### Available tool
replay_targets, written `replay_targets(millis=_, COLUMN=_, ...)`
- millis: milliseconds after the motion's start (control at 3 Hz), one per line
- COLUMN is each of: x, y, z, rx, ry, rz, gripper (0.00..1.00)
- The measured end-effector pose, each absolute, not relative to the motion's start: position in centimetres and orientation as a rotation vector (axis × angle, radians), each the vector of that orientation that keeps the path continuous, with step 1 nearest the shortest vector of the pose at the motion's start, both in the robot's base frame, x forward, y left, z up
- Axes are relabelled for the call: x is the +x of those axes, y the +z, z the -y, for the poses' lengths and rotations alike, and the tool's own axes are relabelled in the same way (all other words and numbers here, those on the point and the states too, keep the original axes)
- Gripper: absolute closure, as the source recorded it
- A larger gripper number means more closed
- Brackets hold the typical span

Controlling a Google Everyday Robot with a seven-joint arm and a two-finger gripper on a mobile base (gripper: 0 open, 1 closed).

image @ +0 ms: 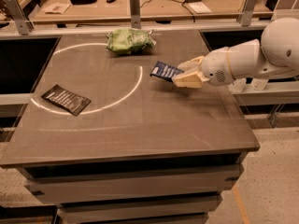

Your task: Move rxbar blueberry near green jalapeno chip bag

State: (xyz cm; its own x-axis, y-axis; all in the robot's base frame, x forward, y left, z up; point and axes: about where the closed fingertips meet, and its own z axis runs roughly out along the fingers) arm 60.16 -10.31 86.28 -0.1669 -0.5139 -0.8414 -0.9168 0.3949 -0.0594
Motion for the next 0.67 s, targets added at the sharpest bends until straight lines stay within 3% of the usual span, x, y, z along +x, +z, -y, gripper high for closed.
replay_targets(millis=667, x=66.1, y=87.5, z=8.0, rx=-1.136, ry=0.593, rz=-1.780, gripper=1.00)
